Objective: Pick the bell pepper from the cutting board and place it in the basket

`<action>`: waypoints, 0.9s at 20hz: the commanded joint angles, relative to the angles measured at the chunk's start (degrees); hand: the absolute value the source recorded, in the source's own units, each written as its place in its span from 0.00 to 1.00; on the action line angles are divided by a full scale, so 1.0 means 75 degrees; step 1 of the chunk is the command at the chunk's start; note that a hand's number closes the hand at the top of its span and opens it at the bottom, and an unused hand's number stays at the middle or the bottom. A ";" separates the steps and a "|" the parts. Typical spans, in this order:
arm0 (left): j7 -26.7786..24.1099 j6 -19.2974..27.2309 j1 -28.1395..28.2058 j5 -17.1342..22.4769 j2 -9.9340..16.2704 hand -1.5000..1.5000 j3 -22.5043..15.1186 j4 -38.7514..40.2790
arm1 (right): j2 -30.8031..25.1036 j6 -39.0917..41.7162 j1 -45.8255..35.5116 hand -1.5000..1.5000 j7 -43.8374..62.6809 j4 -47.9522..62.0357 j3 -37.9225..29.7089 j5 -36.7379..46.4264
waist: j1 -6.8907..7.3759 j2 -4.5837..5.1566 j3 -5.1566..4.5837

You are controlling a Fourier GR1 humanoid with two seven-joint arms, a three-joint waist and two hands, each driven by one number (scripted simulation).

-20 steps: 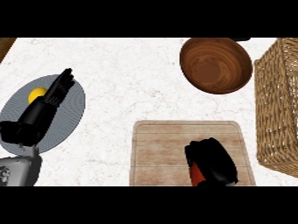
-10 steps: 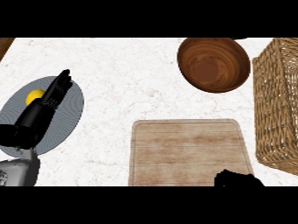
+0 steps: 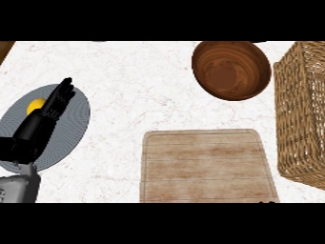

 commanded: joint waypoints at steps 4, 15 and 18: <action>0.0105 -0.0060 -0.0177 0.0034 -0.0002 0.50 -0.0039 -0.0047 | -0.0128 0.0357 0.0687 1.00 0.0709 -0.2643 -0.0458 -0.0923 | 0.0016 0.0023 -0.0006; 0.0019 0.0001 0.0005 -0.0067 -0.0094 0.50 -0.0119 -0.0119 | 0.0141 0.0630 -0.1044 1.00 0.2433 -0.2578 -0.1921 -0.0799 | 0.0205 0.0047 -0.0022; -0.0070 0.0159 -0.0247 -0.0264 -0.0254 0.50 -0.0268 0.0131 | -0.0047 0.1022 -0.2100 1.00 0.2989 -0.2210 -0.2943 -0.1358 | 0.0164 0.0076 -0.0019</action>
